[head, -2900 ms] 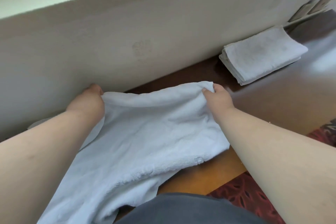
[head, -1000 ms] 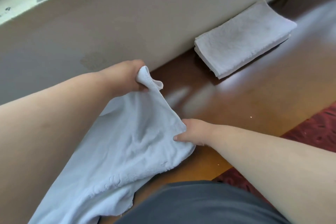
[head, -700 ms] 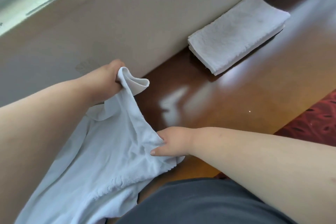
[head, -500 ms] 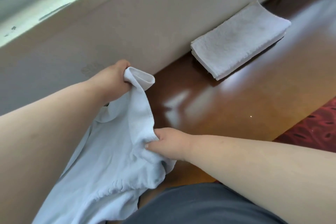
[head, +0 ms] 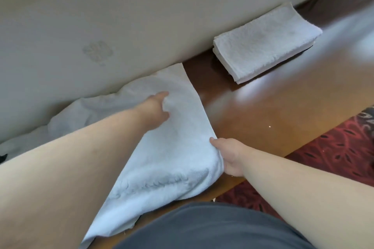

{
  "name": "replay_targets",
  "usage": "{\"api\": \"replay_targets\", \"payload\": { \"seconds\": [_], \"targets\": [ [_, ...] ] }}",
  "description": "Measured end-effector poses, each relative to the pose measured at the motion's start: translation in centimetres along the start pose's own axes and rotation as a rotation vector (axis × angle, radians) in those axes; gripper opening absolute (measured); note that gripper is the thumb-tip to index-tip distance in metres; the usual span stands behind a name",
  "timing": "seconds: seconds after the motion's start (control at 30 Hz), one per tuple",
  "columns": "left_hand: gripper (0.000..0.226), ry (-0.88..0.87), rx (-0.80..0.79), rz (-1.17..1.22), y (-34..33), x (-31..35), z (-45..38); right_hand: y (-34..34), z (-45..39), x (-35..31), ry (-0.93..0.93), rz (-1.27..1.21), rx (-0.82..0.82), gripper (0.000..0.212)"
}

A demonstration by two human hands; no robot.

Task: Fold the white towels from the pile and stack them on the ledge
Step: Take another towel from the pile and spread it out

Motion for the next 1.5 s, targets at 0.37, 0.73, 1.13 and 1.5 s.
{"api": "replay_targets", "payload": {
  "seconds": [0.37,0.73,1.13,1.5],
  "targets": [
    [0.038,-0.055,-0.017,-0.030,-6.4,-6.5,15.8,-3.7,0.6,-1.7,0.182,0.395,-0.048,0.029],
    [0.077,0.010,0.211,0.093,-8.6,-4.9,18.1,-10.1,4.5,-1.5,0.092,-0.081,-0.081,0.046],
    [0.031,-0.133,0.247,0.487,-1.5,-3.9,24.5,-15.3,12.6,1.5,0.520,0.529,-0.163,0.036],
    [0.031,0.072,0.275,0.706,-2.0,0.0,23.3,-14.0,13.4,3.5,0.317,0.496,-0.236,0.038]
  ]
}}
Point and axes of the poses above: each hand's wrist, its own z-axis away from the middle knuckle, its own y-axis out of the back of the hand, x = y × z, the point moved 9 cm from there along -z, towards the middle knuckle, and after that the axes turned 15 degrees about z, right-handed, at the moved point
